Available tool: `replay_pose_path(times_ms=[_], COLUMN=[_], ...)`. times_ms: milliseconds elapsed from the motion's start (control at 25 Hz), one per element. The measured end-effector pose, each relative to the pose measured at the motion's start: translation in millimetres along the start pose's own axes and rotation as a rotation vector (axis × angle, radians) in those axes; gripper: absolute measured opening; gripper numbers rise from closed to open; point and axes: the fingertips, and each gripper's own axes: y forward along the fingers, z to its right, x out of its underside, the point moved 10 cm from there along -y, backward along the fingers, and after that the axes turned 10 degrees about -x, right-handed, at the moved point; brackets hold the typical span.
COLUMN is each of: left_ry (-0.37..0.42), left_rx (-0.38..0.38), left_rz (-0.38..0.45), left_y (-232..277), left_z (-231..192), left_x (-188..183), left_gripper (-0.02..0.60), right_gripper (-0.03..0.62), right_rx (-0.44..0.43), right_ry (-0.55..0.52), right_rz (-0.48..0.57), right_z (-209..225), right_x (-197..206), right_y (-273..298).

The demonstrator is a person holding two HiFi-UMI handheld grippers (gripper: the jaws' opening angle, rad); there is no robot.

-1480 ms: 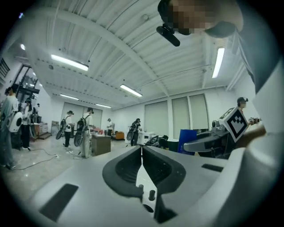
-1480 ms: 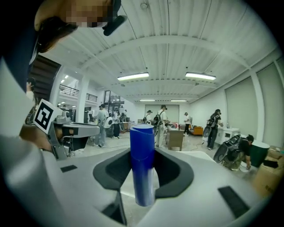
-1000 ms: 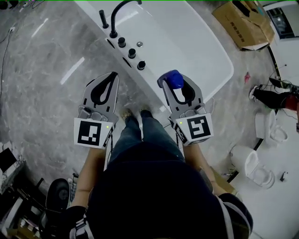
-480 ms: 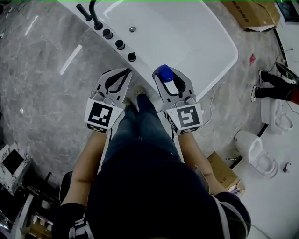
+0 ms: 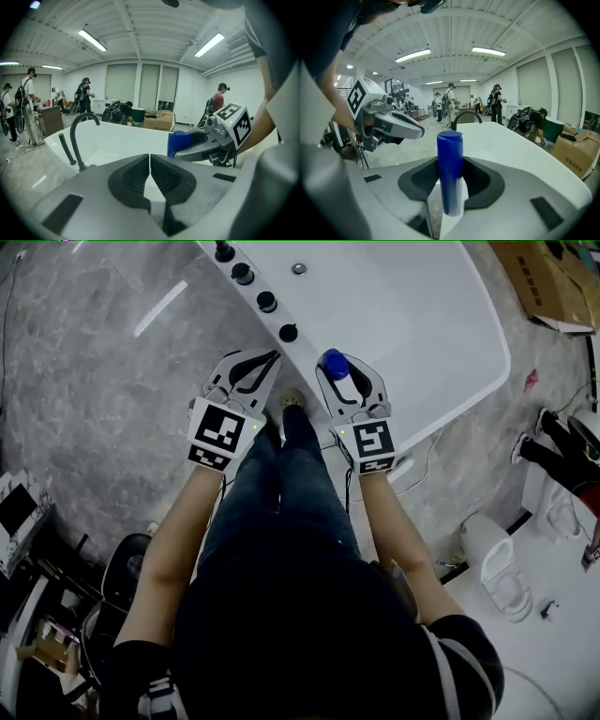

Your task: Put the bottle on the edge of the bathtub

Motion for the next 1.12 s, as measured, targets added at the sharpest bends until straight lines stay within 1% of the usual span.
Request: replay_pose_path(times_ms=[240, 360, 520, 760, 920, 1120], left_ry=[-0.036, -0.049, -0.063, -0.072, -0.075, -0.077], left_rx=[-0.026, -0.029, -0.03, -0.029, -0.019, -0.01], left_rz=[-0.041, -0.056, -0.074, -0.081, -0.083, -0.085], left_y=[7.2, 9.0, 7.9, 8.9, 6.2, 6.4], left_z=[-4.9, -6.2, -8.6, 9.1, 5.1, -0.4], left_x=[12.3, 17.4, 24.5, 28.8, 30.7, 34.3], left_gripper=[0.031, 0.031, 0.031, 0.031, 0.031, 0.031], right_gripper=[0.164, 0.166, 0.164, 0.164, 0.166, 0.166], right_rx=[-0.07, -0.083, -0.091, -0.098, -0.096, -0.083], right_ry=[-0.008, -0.006, -0.015, -0.08, -0.125, -0.116], right_rz=[-0.104, -0.156, -0.198, -0.225, -0.263, -0.266], right_z=[8.6, 13.1, 15.0, 18.6, 12.8, 12.7], right_x=[34.1, 46.6, 52.7, 62.6, 64.2, 67.8], right_y=[42.7, 60.4, 79.1, 78.2, 86.7, 90.9])
